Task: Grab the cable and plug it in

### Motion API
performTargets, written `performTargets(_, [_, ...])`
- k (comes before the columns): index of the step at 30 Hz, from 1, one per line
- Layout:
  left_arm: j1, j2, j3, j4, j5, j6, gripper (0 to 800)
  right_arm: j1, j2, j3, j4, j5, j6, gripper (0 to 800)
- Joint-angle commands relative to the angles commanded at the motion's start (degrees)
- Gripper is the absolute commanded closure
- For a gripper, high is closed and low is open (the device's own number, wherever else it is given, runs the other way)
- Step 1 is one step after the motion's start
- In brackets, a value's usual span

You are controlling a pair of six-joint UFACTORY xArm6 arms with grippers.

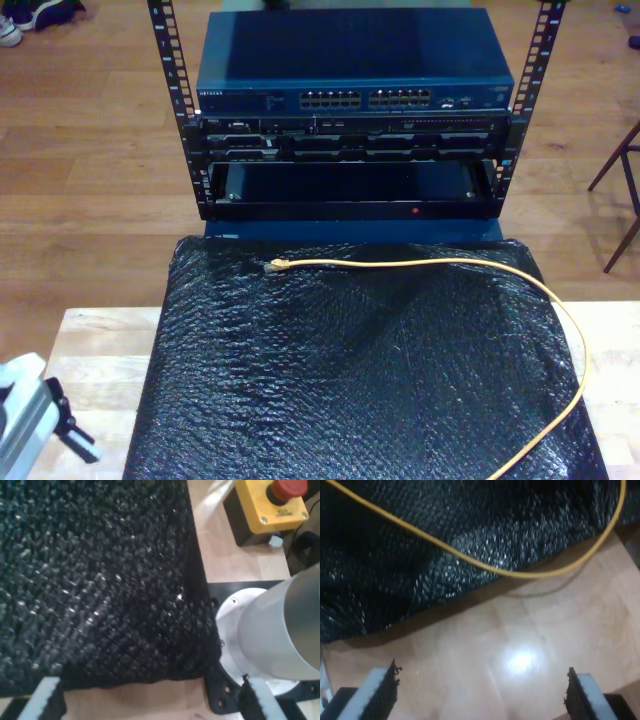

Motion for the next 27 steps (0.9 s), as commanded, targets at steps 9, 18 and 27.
performTargets(9, [-5.89,0.09,0.0,-1.32,-0.35,-6.59,0,7.82,0.0,-2.29,0.97,-0.09,5.27,9])
performTargets(18, [-6.24,0.62,0.44,-6.33,-2.9,-7.38,0,16.53,2.29,-5.89,2.37,-0.62,10.46,9])
performTargets(27, [-6.24,2.9,0.7,-7.12,-4.92,-8.26,0,21.8,5.98,-11.25,8.26,-0.79,15.03,9])
